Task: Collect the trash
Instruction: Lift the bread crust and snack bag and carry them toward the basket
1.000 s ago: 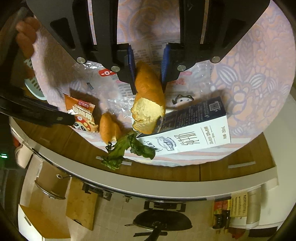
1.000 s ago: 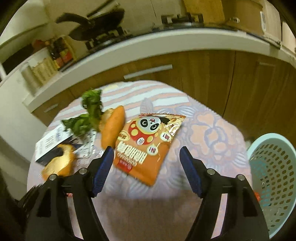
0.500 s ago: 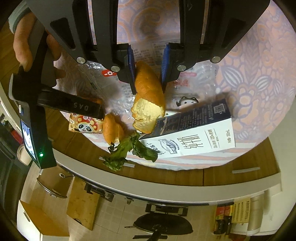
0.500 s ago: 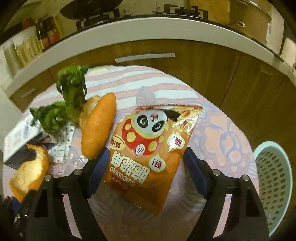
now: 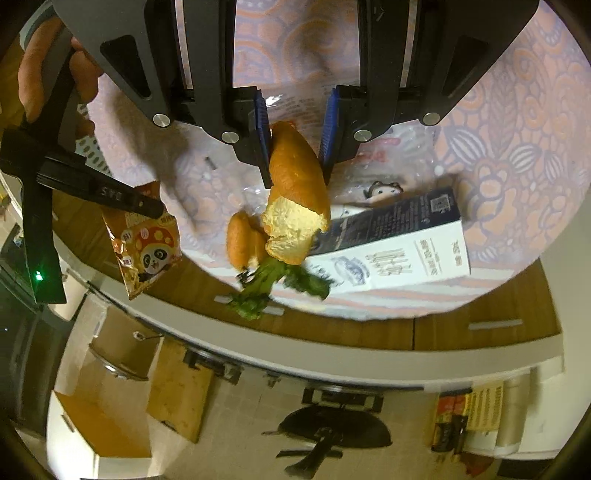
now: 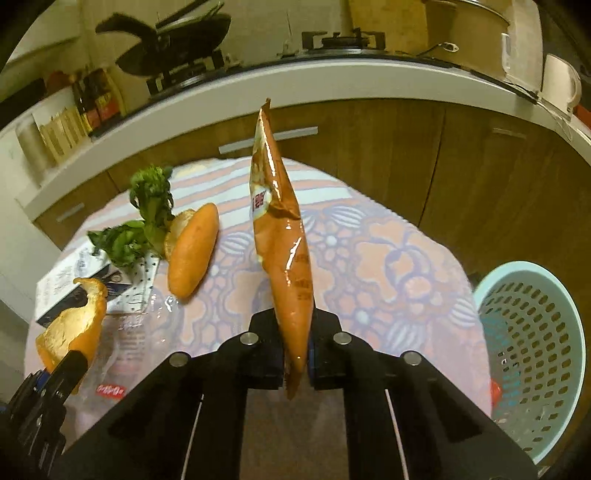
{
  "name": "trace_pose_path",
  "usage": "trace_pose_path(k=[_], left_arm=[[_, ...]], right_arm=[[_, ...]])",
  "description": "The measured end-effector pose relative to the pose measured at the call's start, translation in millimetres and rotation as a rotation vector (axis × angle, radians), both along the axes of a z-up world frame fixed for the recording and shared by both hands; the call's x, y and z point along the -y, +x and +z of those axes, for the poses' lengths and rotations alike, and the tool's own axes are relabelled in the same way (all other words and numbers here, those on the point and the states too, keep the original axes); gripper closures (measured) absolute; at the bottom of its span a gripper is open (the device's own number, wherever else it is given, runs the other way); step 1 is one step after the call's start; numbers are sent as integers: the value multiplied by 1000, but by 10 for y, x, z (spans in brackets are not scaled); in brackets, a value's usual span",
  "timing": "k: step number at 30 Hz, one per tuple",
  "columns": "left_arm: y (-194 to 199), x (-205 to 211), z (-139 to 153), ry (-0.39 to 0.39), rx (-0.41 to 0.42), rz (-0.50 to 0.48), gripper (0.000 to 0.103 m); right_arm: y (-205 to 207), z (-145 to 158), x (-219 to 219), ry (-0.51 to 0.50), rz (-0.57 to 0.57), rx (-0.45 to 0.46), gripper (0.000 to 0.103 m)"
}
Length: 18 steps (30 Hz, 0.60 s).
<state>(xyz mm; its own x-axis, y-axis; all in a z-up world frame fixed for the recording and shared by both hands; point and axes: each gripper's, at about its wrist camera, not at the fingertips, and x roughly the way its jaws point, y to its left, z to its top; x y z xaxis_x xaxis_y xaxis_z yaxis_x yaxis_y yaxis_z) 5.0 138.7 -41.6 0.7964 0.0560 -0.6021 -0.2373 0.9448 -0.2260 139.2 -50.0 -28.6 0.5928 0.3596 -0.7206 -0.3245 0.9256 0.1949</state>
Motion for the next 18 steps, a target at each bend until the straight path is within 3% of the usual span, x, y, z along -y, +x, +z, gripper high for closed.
trace_pose_path(k=[11,18], left_arm=[[-62,409,293,4,66,-93,81],[-11,938,503,50,110,-192,81]], right_arm=[[-302,358,564,51,-54,64,96],[-474,493,1073,-3,-123,90,96]])
